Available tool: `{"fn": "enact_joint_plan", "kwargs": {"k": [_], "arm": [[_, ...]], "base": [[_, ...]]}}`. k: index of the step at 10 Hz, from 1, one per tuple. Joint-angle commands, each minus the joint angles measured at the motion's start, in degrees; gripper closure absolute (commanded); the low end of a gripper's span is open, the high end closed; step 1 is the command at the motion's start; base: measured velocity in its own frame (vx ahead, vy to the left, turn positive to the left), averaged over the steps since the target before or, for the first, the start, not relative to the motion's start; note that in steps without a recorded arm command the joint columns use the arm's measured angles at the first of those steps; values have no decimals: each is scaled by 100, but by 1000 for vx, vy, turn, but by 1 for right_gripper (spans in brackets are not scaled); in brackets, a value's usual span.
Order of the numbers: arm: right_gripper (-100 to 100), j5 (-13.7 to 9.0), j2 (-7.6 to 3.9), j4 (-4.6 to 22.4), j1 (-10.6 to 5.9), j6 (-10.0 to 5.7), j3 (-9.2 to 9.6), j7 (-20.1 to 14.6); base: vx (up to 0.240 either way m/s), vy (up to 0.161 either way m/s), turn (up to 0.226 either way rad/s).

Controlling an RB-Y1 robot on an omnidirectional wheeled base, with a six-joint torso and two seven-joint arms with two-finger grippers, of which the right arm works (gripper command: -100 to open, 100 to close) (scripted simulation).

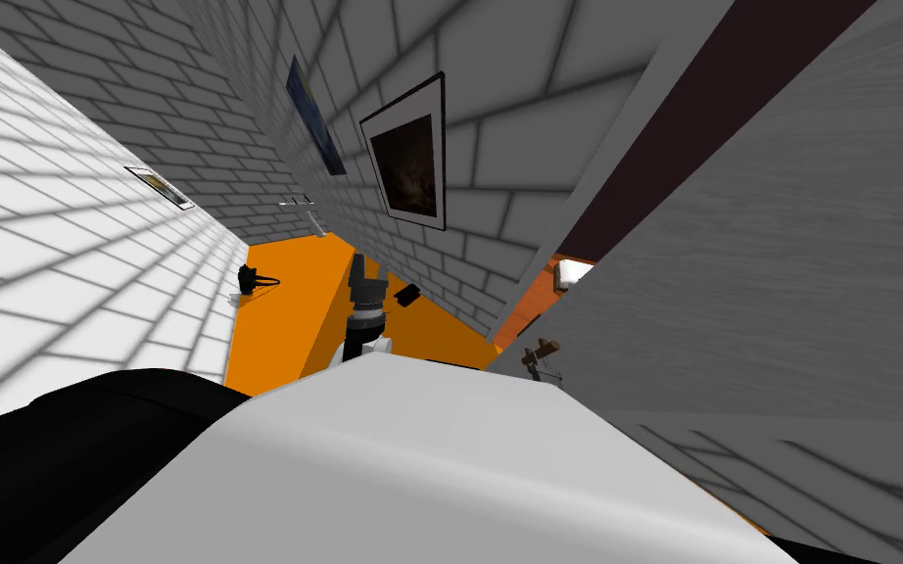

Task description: Pull the door open

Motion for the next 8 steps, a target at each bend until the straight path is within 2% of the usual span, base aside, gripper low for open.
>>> {"fn": "enact_joint_plan", "kwargs": {"k": [1,8], "arm": [[100,39,-36,50,-1,-68,49,-69],[100,251,-230,320,-9,-434,314,-440]], "base": [[-140,-10,122],[-243,-48,147]]}}
